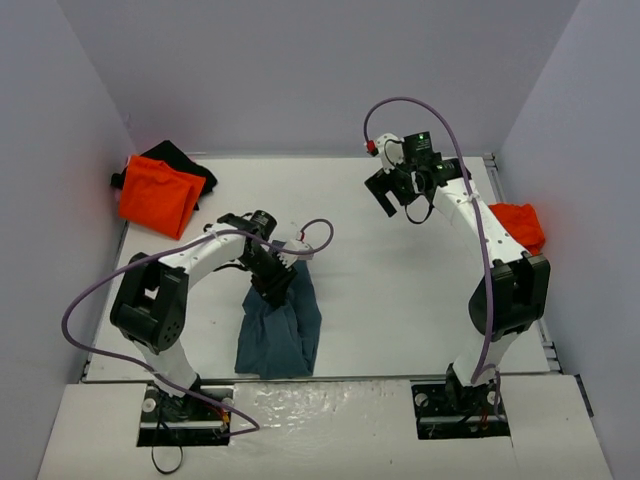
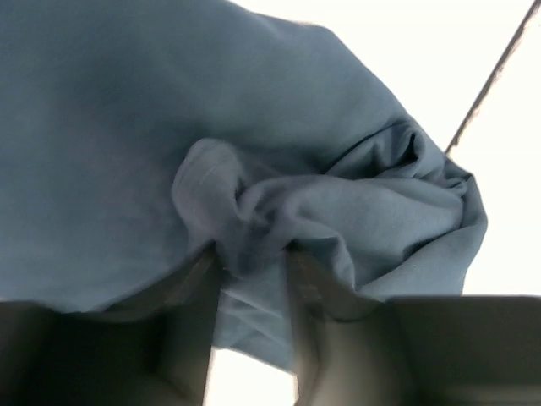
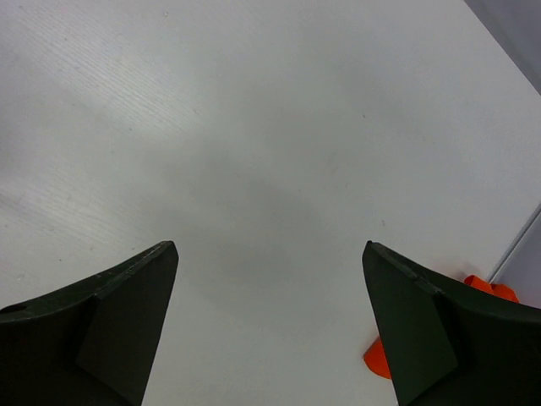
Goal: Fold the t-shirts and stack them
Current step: Flatten out the tshirt
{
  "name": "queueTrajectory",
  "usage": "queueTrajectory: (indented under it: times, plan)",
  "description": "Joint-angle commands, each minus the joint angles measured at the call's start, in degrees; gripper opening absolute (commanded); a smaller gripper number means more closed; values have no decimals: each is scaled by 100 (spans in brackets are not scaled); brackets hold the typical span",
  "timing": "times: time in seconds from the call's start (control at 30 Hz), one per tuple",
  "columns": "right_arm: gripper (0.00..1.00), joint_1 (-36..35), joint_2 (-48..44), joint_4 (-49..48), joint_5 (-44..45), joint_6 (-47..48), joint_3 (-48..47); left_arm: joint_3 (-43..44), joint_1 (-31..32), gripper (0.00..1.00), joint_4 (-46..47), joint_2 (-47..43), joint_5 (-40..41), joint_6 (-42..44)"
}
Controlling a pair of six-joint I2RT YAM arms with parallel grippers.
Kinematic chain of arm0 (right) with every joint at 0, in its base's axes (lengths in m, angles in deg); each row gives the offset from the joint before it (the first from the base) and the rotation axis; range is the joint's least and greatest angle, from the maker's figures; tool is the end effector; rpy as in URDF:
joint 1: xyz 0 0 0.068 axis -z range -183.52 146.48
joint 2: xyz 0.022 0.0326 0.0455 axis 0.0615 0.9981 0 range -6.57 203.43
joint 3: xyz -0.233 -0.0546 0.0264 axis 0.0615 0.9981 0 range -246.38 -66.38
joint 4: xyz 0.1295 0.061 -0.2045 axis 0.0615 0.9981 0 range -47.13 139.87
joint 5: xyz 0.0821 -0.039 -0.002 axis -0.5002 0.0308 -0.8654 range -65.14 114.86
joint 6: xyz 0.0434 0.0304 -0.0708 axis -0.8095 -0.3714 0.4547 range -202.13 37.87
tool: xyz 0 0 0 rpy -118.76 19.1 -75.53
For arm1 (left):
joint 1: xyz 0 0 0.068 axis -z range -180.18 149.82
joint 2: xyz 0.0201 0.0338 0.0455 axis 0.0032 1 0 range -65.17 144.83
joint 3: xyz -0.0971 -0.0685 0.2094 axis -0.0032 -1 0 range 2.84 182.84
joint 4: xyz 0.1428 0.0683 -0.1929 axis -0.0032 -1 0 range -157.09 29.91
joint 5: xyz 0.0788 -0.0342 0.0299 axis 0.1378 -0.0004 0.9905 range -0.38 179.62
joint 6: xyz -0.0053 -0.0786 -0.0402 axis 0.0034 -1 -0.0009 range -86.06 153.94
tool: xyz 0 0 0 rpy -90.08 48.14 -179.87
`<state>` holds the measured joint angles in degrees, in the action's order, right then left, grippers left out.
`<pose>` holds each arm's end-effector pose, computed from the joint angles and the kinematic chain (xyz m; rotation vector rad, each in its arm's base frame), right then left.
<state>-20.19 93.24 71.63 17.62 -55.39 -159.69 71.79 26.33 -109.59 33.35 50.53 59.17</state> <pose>0.4005 0.1302 0.2865 -0.8724 1.9986 0.0383 0.2564 -0.1835 0.1466 1.3055 2.4743 -0.9955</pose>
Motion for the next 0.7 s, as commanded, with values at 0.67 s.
queueTrajectory:
  times: [0.67]
  plan:
    - [89, -15, -136, -502, -413, -171, 202, 3820, -626, 0, -274, -2261, 1431, -226]
